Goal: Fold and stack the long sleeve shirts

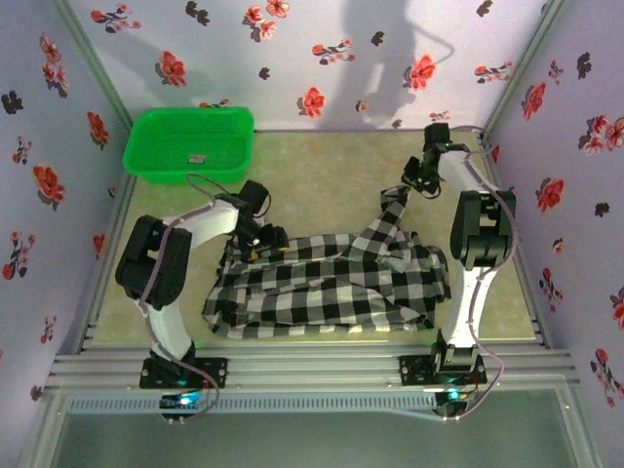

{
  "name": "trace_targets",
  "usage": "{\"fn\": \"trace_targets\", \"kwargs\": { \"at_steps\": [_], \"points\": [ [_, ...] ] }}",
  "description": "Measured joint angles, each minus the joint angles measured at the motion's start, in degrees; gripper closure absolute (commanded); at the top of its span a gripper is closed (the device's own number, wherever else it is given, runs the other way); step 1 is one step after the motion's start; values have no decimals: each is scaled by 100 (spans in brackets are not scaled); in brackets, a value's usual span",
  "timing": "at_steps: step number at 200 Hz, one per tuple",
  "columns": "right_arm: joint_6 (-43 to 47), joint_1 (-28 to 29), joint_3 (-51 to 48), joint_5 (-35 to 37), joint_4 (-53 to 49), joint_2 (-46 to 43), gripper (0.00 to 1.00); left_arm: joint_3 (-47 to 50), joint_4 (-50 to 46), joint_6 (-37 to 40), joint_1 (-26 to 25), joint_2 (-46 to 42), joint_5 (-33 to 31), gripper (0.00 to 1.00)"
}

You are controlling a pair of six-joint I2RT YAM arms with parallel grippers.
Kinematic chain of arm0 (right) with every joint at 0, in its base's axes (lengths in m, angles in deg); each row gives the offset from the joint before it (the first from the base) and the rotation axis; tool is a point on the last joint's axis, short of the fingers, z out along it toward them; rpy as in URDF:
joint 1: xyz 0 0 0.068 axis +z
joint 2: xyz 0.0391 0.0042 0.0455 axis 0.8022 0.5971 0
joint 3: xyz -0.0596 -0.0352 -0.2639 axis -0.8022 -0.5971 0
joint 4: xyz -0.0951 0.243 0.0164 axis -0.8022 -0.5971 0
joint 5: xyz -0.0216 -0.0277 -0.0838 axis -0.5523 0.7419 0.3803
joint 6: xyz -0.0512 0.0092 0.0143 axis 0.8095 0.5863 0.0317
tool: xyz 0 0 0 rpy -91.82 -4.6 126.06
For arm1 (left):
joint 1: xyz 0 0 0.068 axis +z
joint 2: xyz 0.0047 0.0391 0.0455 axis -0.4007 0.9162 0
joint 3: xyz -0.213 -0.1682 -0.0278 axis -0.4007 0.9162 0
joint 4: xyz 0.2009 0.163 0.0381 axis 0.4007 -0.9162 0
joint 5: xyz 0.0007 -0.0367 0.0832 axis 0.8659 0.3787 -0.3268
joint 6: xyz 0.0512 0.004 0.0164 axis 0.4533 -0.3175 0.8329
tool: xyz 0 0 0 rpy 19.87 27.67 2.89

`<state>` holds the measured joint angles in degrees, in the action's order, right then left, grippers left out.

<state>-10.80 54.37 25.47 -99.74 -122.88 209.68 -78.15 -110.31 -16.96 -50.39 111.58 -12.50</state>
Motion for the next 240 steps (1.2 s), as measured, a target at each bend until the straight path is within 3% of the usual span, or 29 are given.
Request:
{"fn": "trace_targets", "kwargs": {
  "at_steps": [69, 146, 161, 194, 240],
  "points": [
    [-162, -4, -2, -125, -44, -63, 85, -63, -13, 68, 0, 48, 2, 25],
    [-376, -4, -1443, -122, 66, -820, 85, -57, -4, 68, 0, 48, 2, 25],
    [-437, -4, -1620, -122, 103, -1010, 80, -50, 7, 68, 2, 48, 2, 25],
    [-638, -31, -1908, -149, 260, -1134, 59, -44, 11, 83, 2, 48, 4, 25],
    [-955, -37, -1906, -343, 557, -1108, 61, -44, 11, 107, 2, 48, 11, 25]
  ]
}}
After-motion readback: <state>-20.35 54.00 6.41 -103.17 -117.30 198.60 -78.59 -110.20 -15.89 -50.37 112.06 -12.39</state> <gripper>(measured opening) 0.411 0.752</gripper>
